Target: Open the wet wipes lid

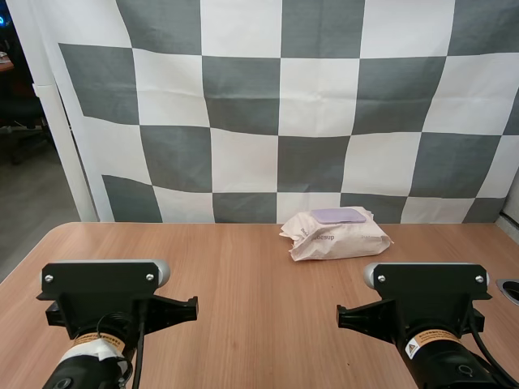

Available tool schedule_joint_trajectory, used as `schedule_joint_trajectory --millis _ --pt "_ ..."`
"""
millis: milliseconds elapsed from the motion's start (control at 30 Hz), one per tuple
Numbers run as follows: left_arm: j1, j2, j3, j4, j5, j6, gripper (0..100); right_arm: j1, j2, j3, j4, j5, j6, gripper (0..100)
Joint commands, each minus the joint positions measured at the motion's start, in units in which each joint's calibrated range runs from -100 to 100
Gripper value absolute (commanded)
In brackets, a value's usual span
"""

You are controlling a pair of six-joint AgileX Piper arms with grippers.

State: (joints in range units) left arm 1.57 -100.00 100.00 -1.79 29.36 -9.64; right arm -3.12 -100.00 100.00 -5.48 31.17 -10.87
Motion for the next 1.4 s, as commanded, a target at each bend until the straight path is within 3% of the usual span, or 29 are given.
schedule_joint_trajectory --millis 0,233,633,867,1000,1133,1233,1367 --pt "0.01 0.0 -29.2 -0.6 14.1 1.1 0 0.0 0.0 -24.1 -9.1 11.2 0.5 0" --pt "0.01 0.0 -30.9 -0.6 13.9 1.1 0 0.0 0.0 -31.6 -9.0 11.9 0.5 0" --pt "0.01 0.0 -30.9 -1.0 13.1 1.6 0 0.0 0.0 -31.7 -8.1 11.9 0.5 0" --pt "0.01 1.3 -30.9 -1.0 13.1 6.5 0 0.0 0.0 -31.7 -8.3 11.1 0.5 0" --pt "0.01 11.2 -32.3 -1.2 14.4 9.4 0 0.0 2.0 -32.4 -12.6 8.4 0.4 0" --pt "0.01 23.7 -37.0 -1.6 17.6 11.9 0 0.0 9.2 -36.4 -16.1 13.2 0.4 0" --pt "0.01 33.0 -42.2 -5.4 21.9 19.3 0 0.0 15.5 -41.4 -16.4 19.5 -0.1 0" --pt "0.01 43.8 -48.6 -19.3 27.2 32.3 0 0.0 23.2 -47.3 -16.3 24.8 -1.3 0"
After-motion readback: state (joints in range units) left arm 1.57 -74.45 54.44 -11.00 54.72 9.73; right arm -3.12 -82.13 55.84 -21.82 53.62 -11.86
